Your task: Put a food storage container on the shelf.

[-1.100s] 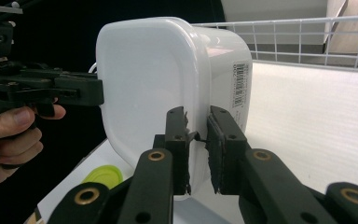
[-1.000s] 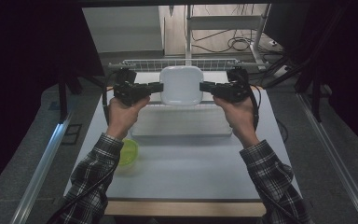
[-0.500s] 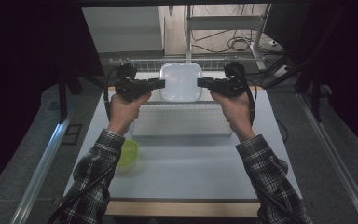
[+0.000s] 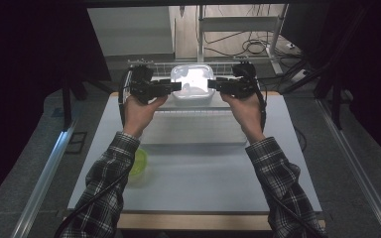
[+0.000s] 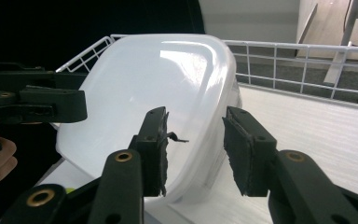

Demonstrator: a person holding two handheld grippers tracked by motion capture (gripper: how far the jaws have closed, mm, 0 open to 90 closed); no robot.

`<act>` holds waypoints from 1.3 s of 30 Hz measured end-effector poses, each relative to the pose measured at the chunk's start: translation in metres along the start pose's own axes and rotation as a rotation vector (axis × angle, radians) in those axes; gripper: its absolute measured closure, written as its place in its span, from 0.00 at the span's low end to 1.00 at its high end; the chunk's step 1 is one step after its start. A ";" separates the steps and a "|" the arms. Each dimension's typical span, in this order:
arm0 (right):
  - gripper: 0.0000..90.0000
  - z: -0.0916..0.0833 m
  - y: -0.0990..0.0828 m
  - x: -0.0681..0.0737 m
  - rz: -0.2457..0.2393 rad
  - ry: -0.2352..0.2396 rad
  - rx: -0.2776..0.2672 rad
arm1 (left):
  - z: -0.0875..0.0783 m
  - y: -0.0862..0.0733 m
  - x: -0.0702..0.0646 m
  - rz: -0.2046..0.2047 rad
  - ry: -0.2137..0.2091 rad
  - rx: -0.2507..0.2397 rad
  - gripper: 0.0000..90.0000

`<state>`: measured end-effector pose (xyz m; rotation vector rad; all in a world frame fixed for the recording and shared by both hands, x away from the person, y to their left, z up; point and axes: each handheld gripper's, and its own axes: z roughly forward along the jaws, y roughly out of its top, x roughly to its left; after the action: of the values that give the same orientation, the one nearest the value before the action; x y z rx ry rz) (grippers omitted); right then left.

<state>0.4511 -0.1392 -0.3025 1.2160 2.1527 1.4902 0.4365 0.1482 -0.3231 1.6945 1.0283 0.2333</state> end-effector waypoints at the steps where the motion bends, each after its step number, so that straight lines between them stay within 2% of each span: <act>1: 0.65 0.003 -0.001 0.000 0.000 -0.004 -0.009 | 0.002 0.000 0.003 -0.002 0.017 -0.011 0.49; 6: 0.65 0.007 -0.001 0.001 -0.013 -0.021 -0.020 | 0.006 0.005 0.004 0.029 0.088 -0.005 0.44; 7: 0.65 0.007 -0.001 0.001 -0.013 -0.021 -0.020 | 0.006 0.005 0.004 0.029 0.088 -0.005 0.43; 8: 0.65 0.006 -0.002 0.003 -0.027 -0.031 -0.032 | 0.004 0.008 -0.001 0.074 0.133 -0.013 0.43; 9: 0.65 0.004 -0.002 0.003 -0.040 -0.035 -0.046 | 0.000 0.008 -0.003 0.088 0.130 -0.029 0.42; 12: 0.66 -0.003 -0.004 0.005 -0.058 -0.027 -0.064 | -0.010 0.006 -0.007 0.090 0.099 -0.062 0.44; 15: 0.77 -0.019 -0.011 0.010 -0.106 -0.020 -0.082 | -0.029 -0.008 -0.016 0.134 0.079 -0.085 0.60; 16: 0.88 -0.029 -0.019 0.012 -0.138 -0.020 -0.093 | -0.037 -0.021 -0.020 0.153 0.067 -0.085 0.76; 17: 0.92 -0.033 -0.024 0.014 -0.152 -0.016 -0.093 | -0.040 -0.029 -0.022 0.162 0.055 -0.078 0.82; 18: 0.92 -0.033 -0.024 0.014 -0.152 -0.016 -0.093 | -0.040 -0.029 -0.022 0.162 0.055 -0.078 0.87; 19: 0.96 -0.036 -0.030 0.015 -0.162 -0.006 -0.088 | -0.039 -0.038 -0.024 0.162 0.036 -0.061 0.87; 20: 0.98 -0.032 -0.042 0.016 -0.182 0.015 -0.046 | -0.033 -0.047 -0.025 0.162 0.008 -0.029 0.92; 21: 0.98 -0.030 -0.046 0.017 -0.188 0.014 -0.030 | -0.028 -0.051 -0.027 0.167 0.003 -0.016 0.93; 22: 0.98 -0.030 -0.046 0.017 -0.188 0.014 -0.030 | -0.028 -0.051 -0.027 0.167 0.003 -0.016 0.94; 23: 0.99 -0.021 -0.051 0.019 -0.201 0.013 -0.003 | -0.016 -0.053 -0.029 0.191 0.008 0.010 0.94; 24: 0.99 -0.021 -0.051 0.019 -0.201 0.013 -0.003 | -0.016 -0.053 -0.029 0.191 0.008 0.010 0.94; 25: 0.99 -0.017 -0.052 0.019 -0.202 0.013 0.005 | -0.010 -0.052 -0.030 0.204 0.025 0.020 0.94; 27: 0.99 -0.007 -0.051 0.018 -0.196 0.016 0.013 | -0.004 -0.050 -0.031 0.218 0.055 0.024 0.94; 28: 0.99 -0.005 -0.050 0.017 -0.189 0.017 0.014 | -0.002 -0.049 -0.030 0.209 0.062 0.019 0.94; 32: 0.99 0.003 -0.047 0.015 -0.165 0.029 0.016 | 0.002 -0.045 -0.025 0.182 0.066 0.011 0.94; 39: 0.99 0.009 -0.045 0.013 -0.154 0.015 0.005 | 0.006 -0.042 -0.022 0.168 0.080 0.009 0.93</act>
<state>0.4260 -0.1293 -0.3422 1.0178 2.2054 1.4354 0.4053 0.1299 -0.3548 1.7939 0.9462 0.4084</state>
